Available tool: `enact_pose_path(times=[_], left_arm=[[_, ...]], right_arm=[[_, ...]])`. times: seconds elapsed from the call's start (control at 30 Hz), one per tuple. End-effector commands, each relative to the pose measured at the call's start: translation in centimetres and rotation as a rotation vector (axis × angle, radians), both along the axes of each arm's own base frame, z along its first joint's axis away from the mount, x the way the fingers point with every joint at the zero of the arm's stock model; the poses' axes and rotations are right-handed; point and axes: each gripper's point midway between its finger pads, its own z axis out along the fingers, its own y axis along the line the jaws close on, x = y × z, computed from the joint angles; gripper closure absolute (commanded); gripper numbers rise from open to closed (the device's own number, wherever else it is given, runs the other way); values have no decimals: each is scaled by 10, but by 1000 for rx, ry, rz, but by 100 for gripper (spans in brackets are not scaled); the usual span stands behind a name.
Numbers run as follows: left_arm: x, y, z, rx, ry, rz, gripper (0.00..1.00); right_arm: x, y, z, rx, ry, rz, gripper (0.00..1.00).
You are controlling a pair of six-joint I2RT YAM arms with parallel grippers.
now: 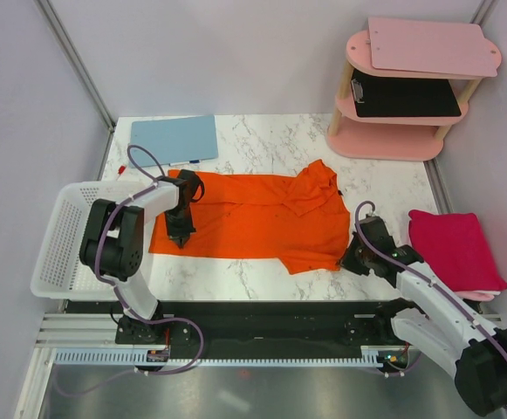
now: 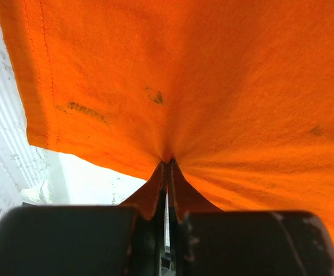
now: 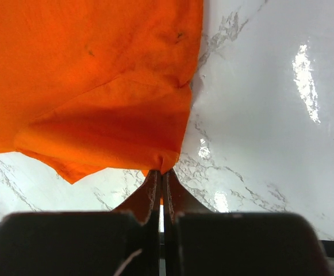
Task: Fold and stack the t-shirts
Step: Fold the flattened tshirt in 1/3 of the way
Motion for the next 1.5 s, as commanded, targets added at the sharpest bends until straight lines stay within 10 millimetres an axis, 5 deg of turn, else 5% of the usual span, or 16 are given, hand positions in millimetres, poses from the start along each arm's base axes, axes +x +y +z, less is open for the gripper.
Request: enact_pose_path(times=[0.0, 0.1, 0.23, 0.33, 0.5, 0.63, 0.77, 0.93, 0.97, 1.03, 1.07, 1.1, 1.13, 1.17, 1.23, 1.47], left_arm=[[-1, -2, -6, 32, 11, -10, 91], [1, -13, -4, 31, -5, -38, 72], [13, -17, 11, 27, -77, -48, 20], [24, -20, 28, 16, -139, -57, 0], [39, -28, 49, -27, -206, -70, 0], [42, -30, 58, -37, -222, -80, 0], [41, -32, 66, -54, -228, -87, 0], [46, -34, 73, -59, -249, -88, 0], [48, -34, 74, -58, -252, -86, 0], [51, -36, 73, -64, -250, -87, 0], [53, -37, 71, -67, -245, -89, 2], [54, -39, 70, -72, -240, -89, 24], [56, -41, 68, -77, -238, -95, 71], [58, -42, 69, -80, -243, -96, 98], [61, -43, 67, -85, -246, -98, 98], [63, -48, 56, -97, -217, -106, 98]], right_arm=[[8, -5, 12, 1, -22, 9, 100], [8, -11, 9, 1, -5, -1, 100], [4, -21, 3, 8, 30, -15, 100], [0, -22, 2, 5, 41, 13, 100], [-1, -14, 16, 38, 20, 65, 58], [-2, -10, 37, 60, -11, 89, 2], [13, -9, 69, 63, -113, 97, 2], [60, -11, 78, -30, -178, 165, 4], [70, -10, 64, -53, -121, 188, 10], [102, -5, 74, -93, -165, 232, 58], [113, -5, 58, -121, -105, 238, 100], [123, -2, 57, -138, -100, 252, 100], [142, 8, 56, -177, -109, 301, 100], [151, 14, 55, -195, -107, 319, 100], [171, 37, 63, -214, -141, 383, 100], [215, 66, 6, -300, -48, 467, 100]])
